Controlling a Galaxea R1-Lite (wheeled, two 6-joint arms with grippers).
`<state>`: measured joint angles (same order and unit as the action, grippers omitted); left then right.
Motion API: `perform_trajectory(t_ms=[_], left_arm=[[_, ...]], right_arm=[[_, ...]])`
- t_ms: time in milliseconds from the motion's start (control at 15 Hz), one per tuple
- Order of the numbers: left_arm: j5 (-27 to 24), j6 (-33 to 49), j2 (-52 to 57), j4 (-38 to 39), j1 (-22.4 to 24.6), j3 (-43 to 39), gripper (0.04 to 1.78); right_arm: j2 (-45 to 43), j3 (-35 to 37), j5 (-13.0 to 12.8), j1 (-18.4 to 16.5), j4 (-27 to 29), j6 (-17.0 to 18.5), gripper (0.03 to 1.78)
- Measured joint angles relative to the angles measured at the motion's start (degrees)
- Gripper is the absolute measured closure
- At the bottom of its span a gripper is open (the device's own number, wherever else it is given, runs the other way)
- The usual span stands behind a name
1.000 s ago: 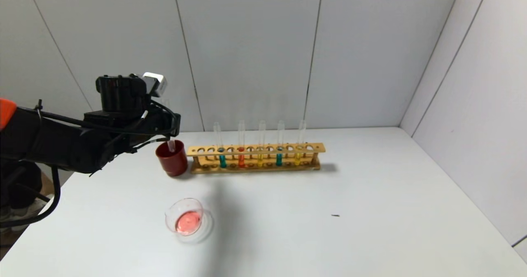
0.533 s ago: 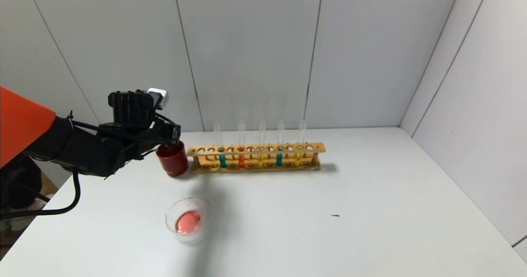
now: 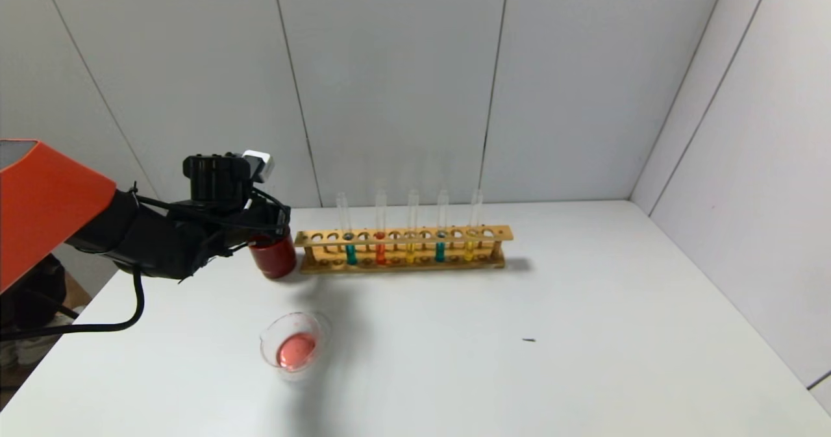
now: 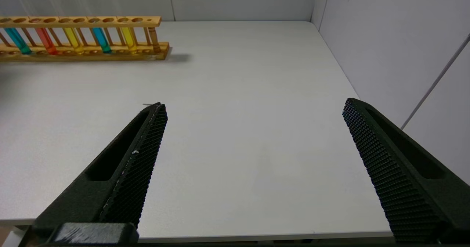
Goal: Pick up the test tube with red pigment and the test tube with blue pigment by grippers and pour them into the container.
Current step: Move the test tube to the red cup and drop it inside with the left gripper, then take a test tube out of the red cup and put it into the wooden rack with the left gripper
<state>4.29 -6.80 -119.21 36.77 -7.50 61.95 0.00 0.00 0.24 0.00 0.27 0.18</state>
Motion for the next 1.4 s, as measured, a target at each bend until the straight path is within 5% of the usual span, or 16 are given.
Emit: perform_trajectory(t_ms=[333,800,1400], left_arm=[[-0.07,-0.02,-2.01,-0.48,0.50,2.10,1.22],[-0.02,-0.13,-2.06,-0.50,0.74,2.35,0.20],[-1.38,-2.76,12.82,-8.46,0.52,-0.18,0.07]], right_arm=[[0.00,0.00,0.00,0.00,0.00,0.00,0.06],[0.00,0.00,0.00,0.00,0.00,0.00,0.06],[0.00,0.00,-0.02,0.00,-0.02,0.00,0.06]])
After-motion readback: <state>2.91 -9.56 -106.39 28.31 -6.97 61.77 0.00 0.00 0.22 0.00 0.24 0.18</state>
